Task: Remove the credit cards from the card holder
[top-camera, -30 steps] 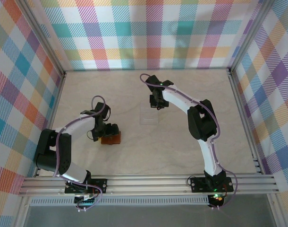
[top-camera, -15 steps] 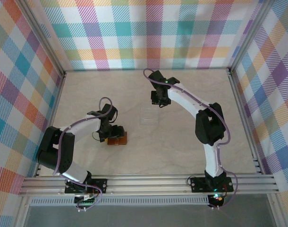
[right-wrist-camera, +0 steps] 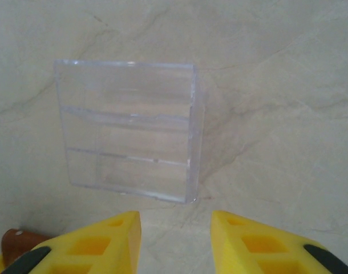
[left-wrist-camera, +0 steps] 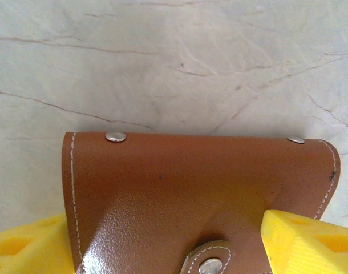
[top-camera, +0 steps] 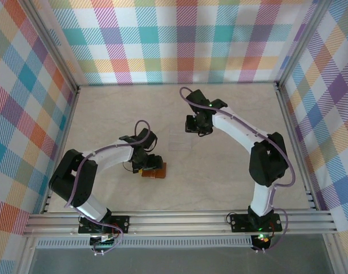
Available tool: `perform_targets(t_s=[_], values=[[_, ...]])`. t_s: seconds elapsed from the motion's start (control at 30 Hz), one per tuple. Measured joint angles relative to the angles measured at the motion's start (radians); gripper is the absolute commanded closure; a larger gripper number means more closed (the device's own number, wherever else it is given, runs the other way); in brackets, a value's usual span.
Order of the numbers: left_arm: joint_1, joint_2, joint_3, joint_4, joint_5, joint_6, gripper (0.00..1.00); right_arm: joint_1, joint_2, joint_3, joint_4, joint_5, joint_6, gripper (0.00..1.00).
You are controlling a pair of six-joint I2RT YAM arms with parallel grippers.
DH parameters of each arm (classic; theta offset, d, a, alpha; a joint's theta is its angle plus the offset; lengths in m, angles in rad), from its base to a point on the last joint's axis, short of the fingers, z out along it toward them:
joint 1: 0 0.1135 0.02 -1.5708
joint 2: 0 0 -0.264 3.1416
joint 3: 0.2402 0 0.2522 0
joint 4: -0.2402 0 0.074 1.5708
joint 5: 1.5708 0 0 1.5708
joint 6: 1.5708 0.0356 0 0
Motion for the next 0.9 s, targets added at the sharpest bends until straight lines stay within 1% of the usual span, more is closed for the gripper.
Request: perform_targets(t_s=[0.17, 0.3, 0.43, 0.57, 0.67, 0.8, 0.9], values=[[-0.002, -0.025, 0.031, -0.029, -0.019, -0.007, 0.21, 0.017, -0.070, -0.084, 0.012, -0.035, 0.011, 0.62], [0.023, -0.051, 0.096, -0.055, -0.019, 0.004, 0.24, 0.041, -0.119, -0.154, 0.015, -0.063, 0.027, 0.61], [0.091, -0.063, 0.138, -0.059, -0.011, 0.032, 0.35, 0.077, -0.166, -0.221, 0.020, -0.091, 0.054, 0.61], [0.144, -0.033, 0.167, -0.076, 0.008, 0.074, 0.50, 0.119, -0.193, -0.275, 0.027, -0.121, 0.085, 0.62], [0.154, 0.035, 0.194, -0.079, 0.032, 0.103, 0.61, 0.154, -0.196, -0.315, 0.046, -0.148, 0.110, 0.63], [0.154, 0.122, 0.221, -0.076, 0.075, 0.127, 0.71, 0.206, -0.196, -0.372, 0.082, -0.198, 0.142, 0.65], [0.154, 0.174, 0.240, -0.072, 0.094, 0.142, 0.76, 0.249, -0.182, -0.392, 0.119, -0.249, 0.161, 0.68]])
